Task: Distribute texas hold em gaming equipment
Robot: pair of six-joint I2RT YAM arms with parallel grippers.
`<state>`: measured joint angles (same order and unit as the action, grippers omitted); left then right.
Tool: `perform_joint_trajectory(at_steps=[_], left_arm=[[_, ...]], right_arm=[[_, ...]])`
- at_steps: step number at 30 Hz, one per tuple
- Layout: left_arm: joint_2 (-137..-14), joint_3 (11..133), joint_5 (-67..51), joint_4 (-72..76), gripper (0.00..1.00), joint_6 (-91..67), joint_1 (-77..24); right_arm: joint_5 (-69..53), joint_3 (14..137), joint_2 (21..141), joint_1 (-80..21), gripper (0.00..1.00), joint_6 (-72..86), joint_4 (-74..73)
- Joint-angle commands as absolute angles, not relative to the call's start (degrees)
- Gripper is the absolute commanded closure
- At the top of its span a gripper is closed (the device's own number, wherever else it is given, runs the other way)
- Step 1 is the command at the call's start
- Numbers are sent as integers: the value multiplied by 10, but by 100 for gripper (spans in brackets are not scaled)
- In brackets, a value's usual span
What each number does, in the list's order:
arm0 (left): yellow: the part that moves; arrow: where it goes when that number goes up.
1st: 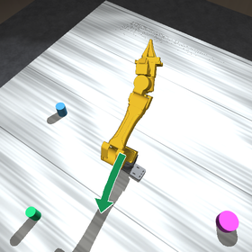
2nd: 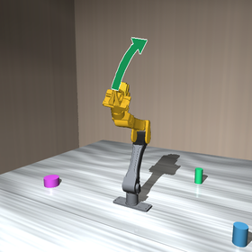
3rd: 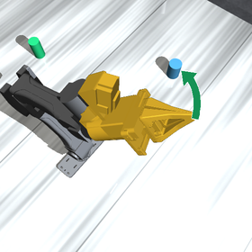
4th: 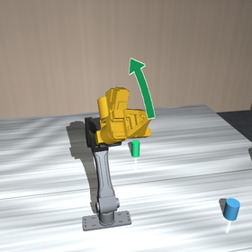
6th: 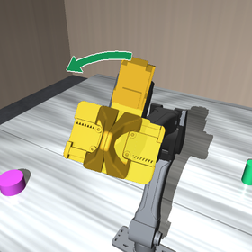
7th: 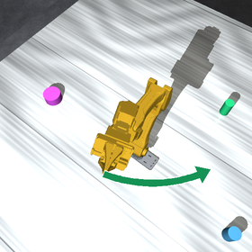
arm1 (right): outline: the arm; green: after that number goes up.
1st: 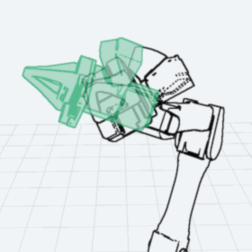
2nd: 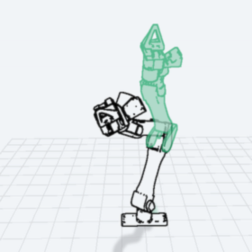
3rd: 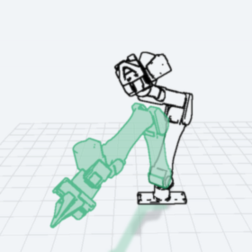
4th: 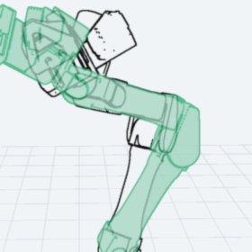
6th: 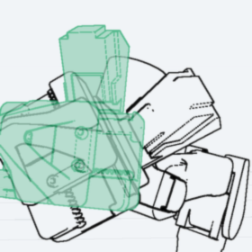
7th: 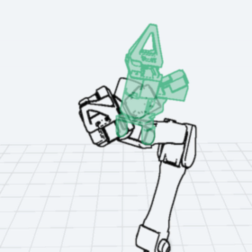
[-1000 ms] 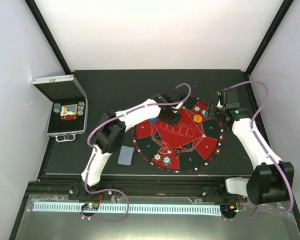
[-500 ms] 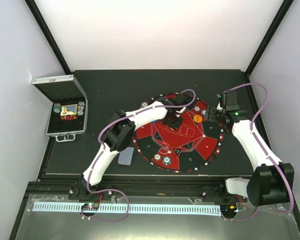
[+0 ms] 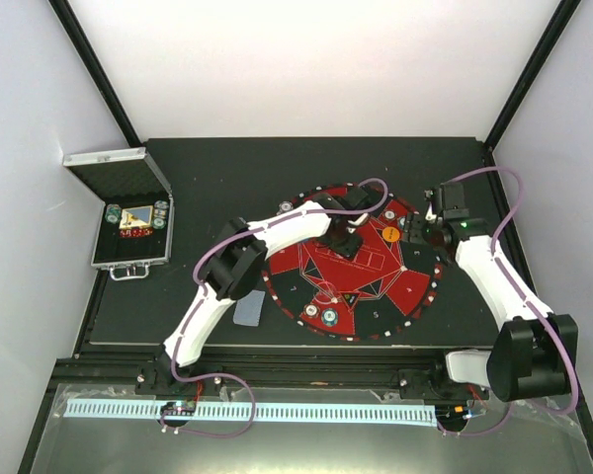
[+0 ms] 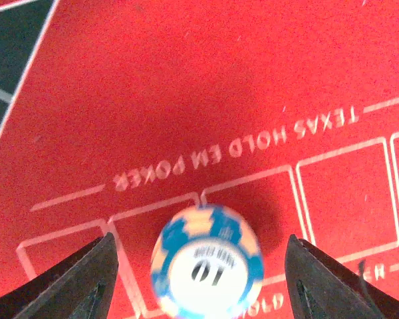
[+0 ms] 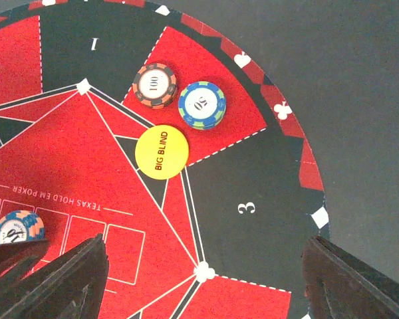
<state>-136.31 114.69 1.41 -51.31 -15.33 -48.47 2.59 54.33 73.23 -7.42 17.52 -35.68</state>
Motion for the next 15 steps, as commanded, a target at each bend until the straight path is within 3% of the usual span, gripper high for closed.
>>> perform_joint_trajectory(at_steps=[1, 8, 13, 15], left_arm=[[-1240, 1082, 49, -484, 28, -174, -479], [-1003, 851, 47, -414, 16, -183, -377], [-854, 784, 33, -450, 2, -135, -266], [-806, 771, 33, -467, 1, -117, -225]], right_arm=[[14, 544, 744, -83, 19, 182, -356], [21, 562, 782, -144, 20, 197, -355], [26, 593, 847, -220, 20, 218, -349], [33, 611, 882, -254, 20, 224, -351]])
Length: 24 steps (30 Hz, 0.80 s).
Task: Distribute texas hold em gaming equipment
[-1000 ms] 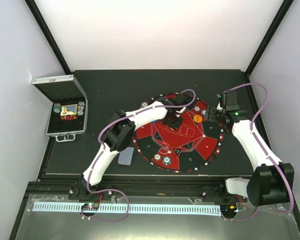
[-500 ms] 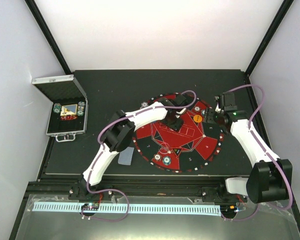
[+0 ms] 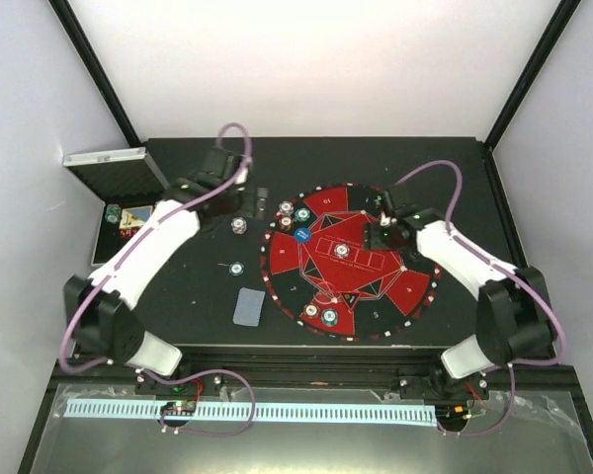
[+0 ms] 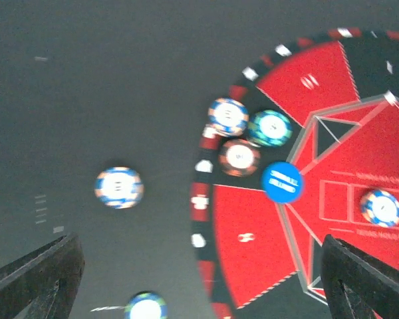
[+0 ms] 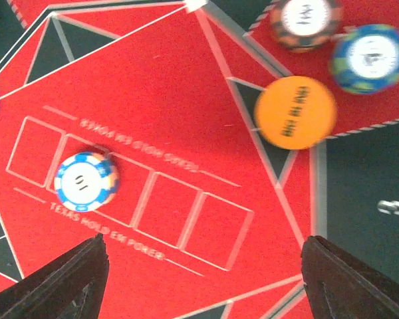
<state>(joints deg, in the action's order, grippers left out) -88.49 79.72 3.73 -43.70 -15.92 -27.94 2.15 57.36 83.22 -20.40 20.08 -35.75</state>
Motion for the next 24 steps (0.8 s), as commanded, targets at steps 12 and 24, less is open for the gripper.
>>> perform_joint_trajectory(at_steps=[12, 24], left_arm=[[-665, 614, 56, -403, 1, -90, -95], [-695, 601, 90, -407, 1, -83, -88]], right_arm=[[59, 731, 1055, -346, 19, 242, -376], [72, 752, 1116, -349, 21, 250, -386]])
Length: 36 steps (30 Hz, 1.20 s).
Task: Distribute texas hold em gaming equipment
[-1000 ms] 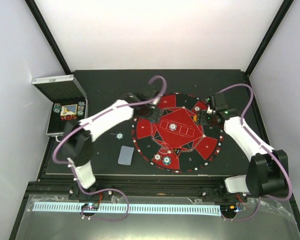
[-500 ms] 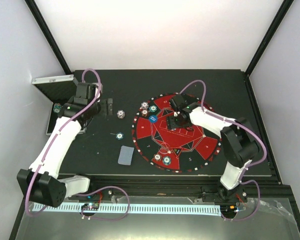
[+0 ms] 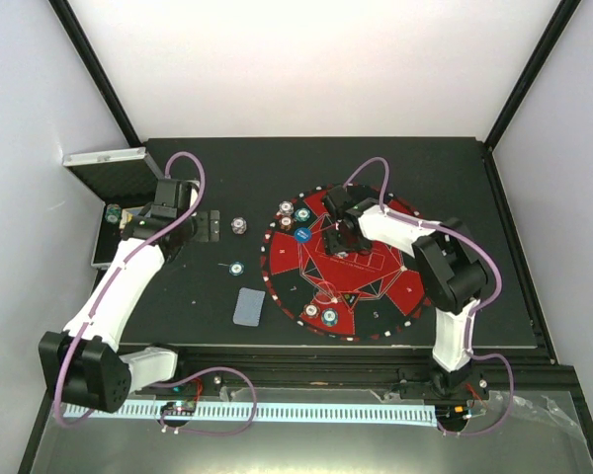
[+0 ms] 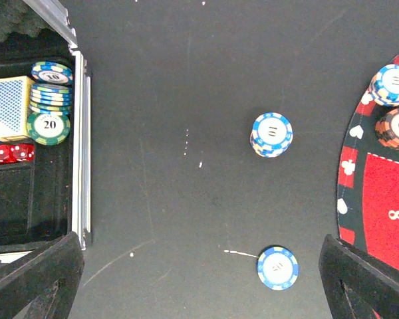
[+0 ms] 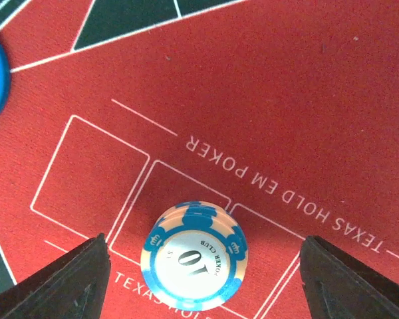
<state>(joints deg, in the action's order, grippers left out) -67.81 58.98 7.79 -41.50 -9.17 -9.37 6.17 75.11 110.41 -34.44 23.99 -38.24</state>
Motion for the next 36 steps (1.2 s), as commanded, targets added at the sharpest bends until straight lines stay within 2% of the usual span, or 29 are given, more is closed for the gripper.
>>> perform_joint_trajectory(at_steps=[1, 16, 31, 36], left_arm=[[-698, 602, 88, -408, 1, -83, -88], [-693, 598, 97, -407, 1, -83, -86], [-683, 589, 100, -404, 1, -82, -86], [-681, 588, 102, -405, 1, -82, -86]], right_arm=[[73, 751, 1120, -350, 21, 250, -385], [71, 739, 1163, -354, 39, 251, -385], [96, 723, 1165, -348, 63, 245, -388], [114, 717, 1127, -343, 65, 243, -386]])
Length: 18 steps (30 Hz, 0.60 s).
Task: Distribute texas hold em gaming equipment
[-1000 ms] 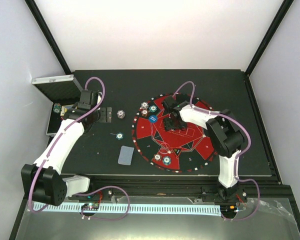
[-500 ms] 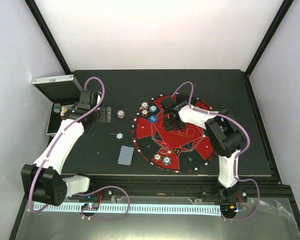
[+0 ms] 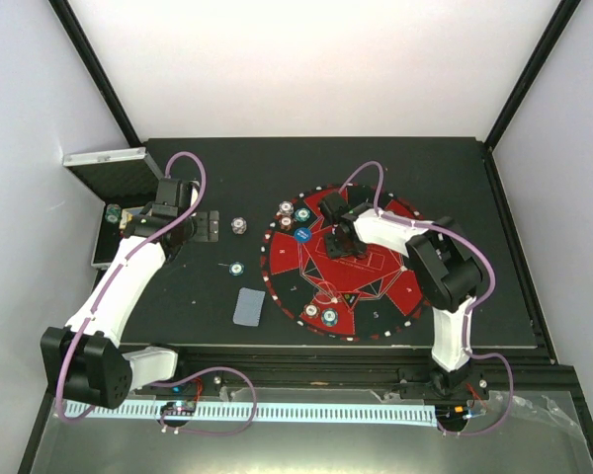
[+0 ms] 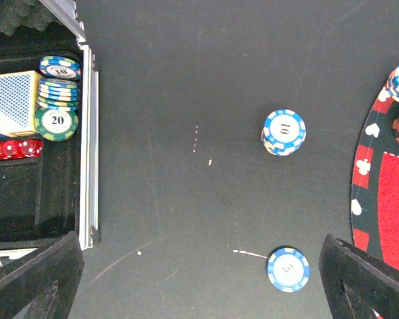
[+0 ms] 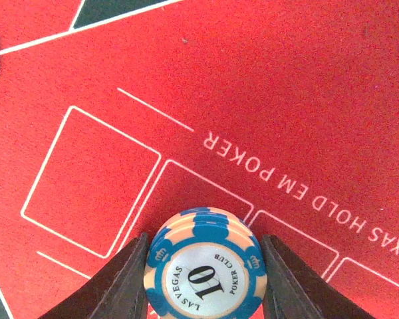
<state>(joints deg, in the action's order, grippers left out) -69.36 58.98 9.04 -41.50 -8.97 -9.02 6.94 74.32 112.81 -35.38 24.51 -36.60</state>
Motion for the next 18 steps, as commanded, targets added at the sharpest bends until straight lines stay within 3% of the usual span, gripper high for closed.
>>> perform_joint_trajectory(at_steps=[1, 9, 18], left_arm=[[-681, 588, 103, -404, 1, -82, -86], [-679, 587, 105, -405, 1, -82, -85], [-680, 586, 101, -403, 1, -82, -85]], right_arm=[[117, 718, 1116, -340, 65, 243, -387], [115, 724, 1044, -259, 65, 209, -404], [115, 760, 1057, -134, 65, 169, -412]])
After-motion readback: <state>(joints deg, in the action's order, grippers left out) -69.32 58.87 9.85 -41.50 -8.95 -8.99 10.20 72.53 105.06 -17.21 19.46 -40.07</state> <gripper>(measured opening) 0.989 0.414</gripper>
